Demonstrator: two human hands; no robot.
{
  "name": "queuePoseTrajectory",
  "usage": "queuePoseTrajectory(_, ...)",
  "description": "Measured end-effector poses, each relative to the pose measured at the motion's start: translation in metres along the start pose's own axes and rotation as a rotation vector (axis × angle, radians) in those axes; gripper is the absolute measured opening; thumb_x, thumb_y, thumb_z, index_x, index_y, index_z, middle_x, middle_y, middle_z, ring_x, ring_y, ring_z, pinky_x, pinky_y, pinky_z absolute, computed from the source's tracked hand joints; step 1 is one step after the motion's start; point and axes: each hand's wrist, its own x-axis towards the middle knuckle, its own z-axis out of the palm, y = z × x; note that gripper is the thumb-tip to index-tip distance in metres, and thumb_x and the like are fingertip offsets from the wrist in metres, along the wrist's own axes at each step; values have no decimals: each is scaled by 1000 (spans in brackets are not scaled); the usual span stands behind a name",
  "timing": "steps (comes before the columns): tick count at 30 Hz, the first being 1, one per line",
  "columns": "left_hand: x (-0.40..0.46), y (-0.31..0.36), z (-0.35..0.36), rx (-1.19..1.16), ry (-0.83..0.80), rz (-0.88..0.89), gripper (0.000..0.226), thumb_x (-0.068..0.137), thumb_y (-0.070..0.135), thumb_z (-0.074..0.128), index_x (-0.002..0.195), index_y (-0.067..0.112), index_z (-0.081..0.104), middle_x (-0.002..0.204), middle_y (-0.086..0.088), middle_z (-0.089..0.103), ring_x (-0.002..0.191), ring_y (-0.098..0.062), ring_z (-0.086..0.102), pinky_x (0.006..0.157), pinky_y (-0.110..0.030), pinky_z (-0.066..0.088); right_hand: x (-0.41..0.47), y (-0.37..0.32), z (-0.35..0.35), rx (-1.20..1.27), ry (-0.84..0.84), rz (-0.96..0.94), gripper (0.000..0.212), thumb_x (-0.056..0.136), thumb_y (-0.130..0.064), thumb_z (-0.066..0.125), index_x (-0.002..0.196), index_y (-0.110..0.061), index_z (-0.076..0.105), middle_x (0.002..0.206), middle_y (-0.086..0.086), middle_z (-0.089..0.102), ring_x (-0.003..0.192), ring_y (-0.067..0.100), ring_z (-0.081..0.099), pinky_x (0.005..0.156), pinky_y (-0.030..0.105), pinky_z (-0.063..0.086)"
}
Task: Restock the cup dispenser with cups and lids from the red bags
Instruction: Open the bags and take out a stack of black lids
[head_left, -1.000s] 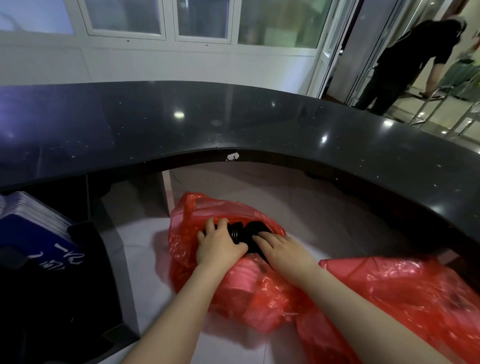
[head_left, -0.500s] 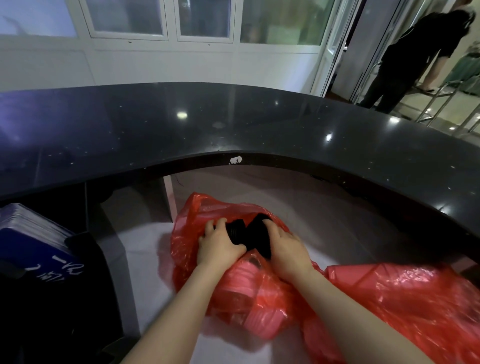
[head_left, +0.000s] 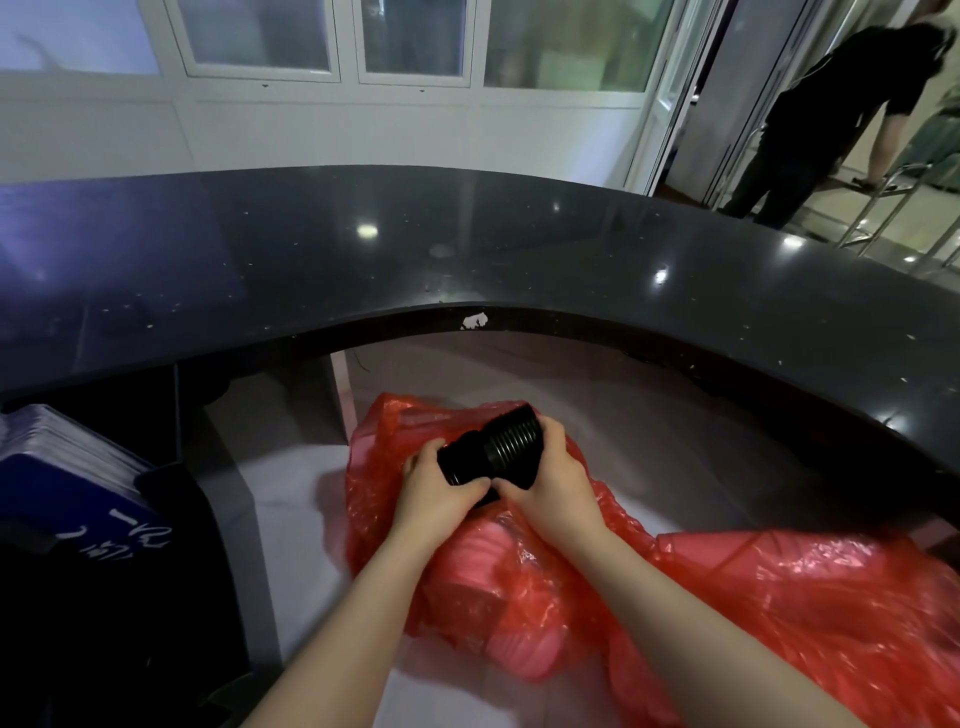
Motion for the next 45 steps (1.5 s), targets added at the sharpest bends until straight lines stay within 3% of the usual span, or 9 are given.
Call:
queuePoseTrajectory(6,2,-13,-16,-25,-268,57,106,69,17,83,151,28,18,151,-1,32,136,-18,35,110,-32,32,2,12,1,69,-78,119,82,78,-27,75,142,-19,24,119,-6,51,112,18,53,82,23,41)
queuePoseTrajectory(12,9,-23,-23,-150,-258,25,100,68,-2,80,147,31,29,150,-2,36,135,-20,37,111,-36,34,1,25,-4,113,-112,174,72,82,-24,72,139,-17,29,108,-14,48,103,10,51,84,22,38)
queuePoseTrajectory(17,9,-25,-24,-199,-243,112,86,68,0,81,140,25,40,136,6,48,120,-2,45,100,-17,36,0,23,-7,219,-46,218,64,77,-19,75,130,-22,37,104,-21,50,93,-5,53,75,12,39)
queuePoseTrajectory(21,10,-18,-29,-181,-168,215,59,70,13,83,109,44,53,103,30,60,103,19,52,78,2,37,2,14,-18,322,25,212,53,78,-15,74,118,-28,41,107,-14,56,97,-3,57,73,11,44)
queuePoseTrajectory(26,10,4,-38,-169,-128,382,65,73,25,80,128,39,47,134,11,51,126,0,45,108,-27,34,1,1,-32,404,122,162,46,80,-9,73,114,-25,47,104,-14,58,89,-17,55,72,3,42)
queuePoseTrajectory(31,0,20,-43,-295,-160,388,76,61,56,73,131,43,47,132,14,54,125,-3,48,105,-31,39,-2,-15,-45,509,168,98,44,81,-4,71,109,-31,50,104,-12,62,88,-14,59,73,5,43)
queuePoseTrajectory(36,-11,32,-39,-380,-211,386,96,48,79,72,129,32,51,124,8,62,117,-4,56,98,-25,43,-9,-29,-58,567,159,56,41,84,-9,70,113,-32,52,110,-6,63,100,2,61,81,14,48)
queuePoseTrajectory(41,-20,35,-36,-554,-311,333,90,49,67,82,125,30,54,124,-2,63,117,-22,60,94,-44,51,-21,-40,-66,668,90,53,42,89,-10,64,125,-24,48,119,2,60,111,17,59,97,40,50)
queuePoseTrajectory(45,-31,41,-37,-613,-314,314,93,46,67,83,125,28,54,125,-4,63,117,-25,60,94,-46,51,-31,-45,-75,578,76,-6,52,85,-12,72,126,-28,46,119,-6,60,109,3,58,94,26,49)
